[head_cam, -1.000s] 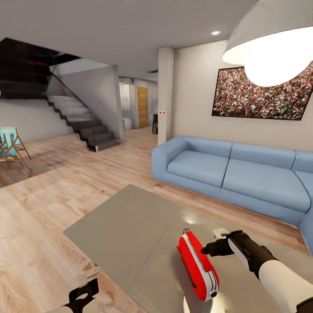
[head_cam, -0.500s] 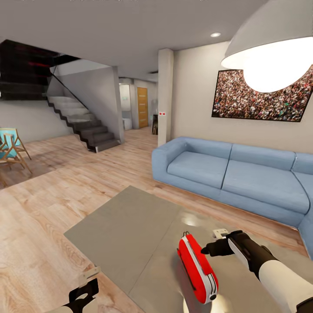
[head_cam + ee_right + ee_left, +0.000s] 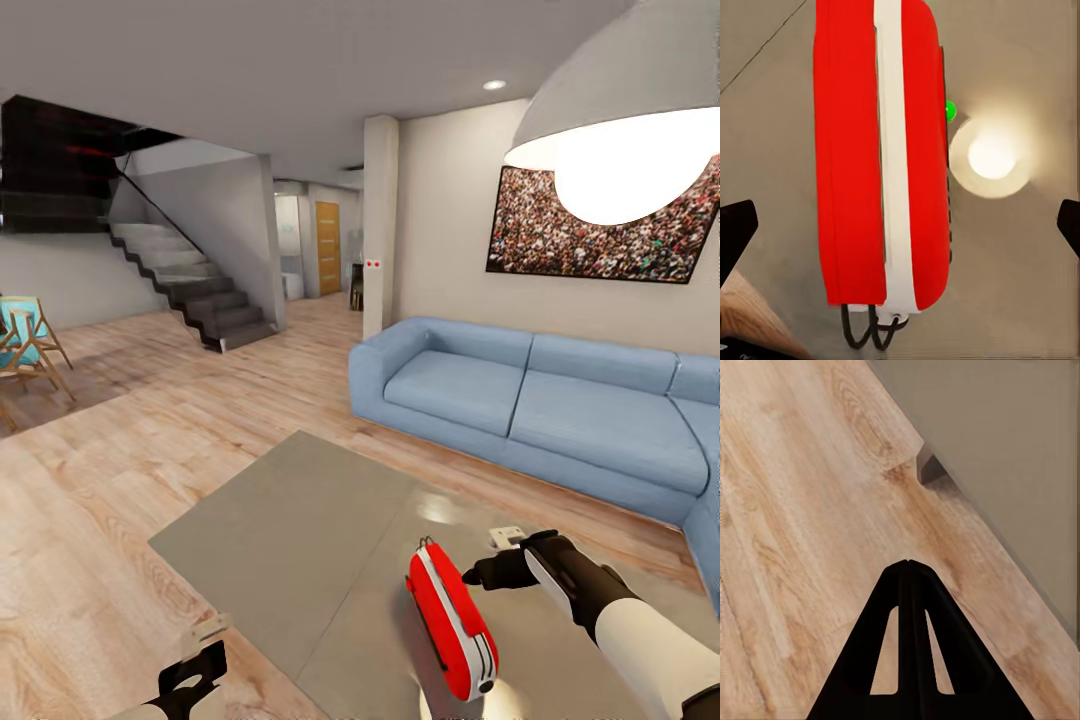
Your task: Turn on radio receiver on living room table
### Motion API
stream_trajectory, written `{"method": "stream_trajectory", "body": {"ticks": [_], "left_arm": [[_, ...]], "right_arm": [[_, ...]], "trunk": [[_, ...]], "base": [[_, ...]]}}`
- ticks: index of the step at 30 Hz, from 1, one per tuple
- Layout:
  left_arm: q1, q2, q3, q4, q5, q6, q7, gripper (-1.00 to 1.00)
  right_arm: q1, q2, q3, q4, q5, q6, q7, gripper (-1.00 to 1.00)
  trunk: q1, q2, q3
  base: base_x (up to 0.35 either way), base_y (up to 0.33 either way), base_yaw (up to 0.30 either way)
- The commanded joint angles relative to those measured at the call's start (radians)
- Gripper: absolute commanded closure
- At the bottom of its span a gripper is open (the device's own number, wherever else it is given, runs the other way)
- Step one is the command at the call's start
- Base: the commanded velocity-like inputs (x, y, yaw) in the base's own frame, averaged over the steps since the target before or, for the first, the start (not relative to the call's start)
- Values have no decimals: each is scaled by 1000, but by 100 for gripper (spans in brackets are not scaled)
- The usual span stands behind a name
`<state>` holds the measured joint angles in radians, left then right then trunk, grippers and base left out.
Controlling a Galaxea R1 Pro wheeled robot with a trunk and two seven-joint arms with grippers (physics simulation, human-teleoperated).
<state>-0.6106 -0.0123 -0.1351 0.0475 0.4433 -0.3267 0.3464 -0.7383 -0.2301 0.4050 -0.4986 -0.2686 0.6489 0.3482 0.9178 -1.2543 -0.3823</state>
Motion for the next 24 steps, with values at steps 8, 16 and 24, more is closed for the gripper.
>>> {"method": "stream_trajectory", "body": {"ticks": [8, 16, 24], "left_arm": [[0, 0, 0, 0, 0, 0, 0, 100], [0, 0, 0, 0, 0, 0, 0, 100], [0, 0, 0, 0, 0, 0, 0, 100]], "right_arm": [[0, 0, 0, 0, 0, 0, 0, -100], [0, 0, 0, 0, 0, 0, 0, -100], [-1, 0, 0, 0, 0, 0, 0, -100]], "trunk": [[-31, 56, 25], [-61, 112, 50], [-92, 168, 75]], "base": [[-218, -159, 0], [-259, -197, 0], [-261, -201, 0]]}}
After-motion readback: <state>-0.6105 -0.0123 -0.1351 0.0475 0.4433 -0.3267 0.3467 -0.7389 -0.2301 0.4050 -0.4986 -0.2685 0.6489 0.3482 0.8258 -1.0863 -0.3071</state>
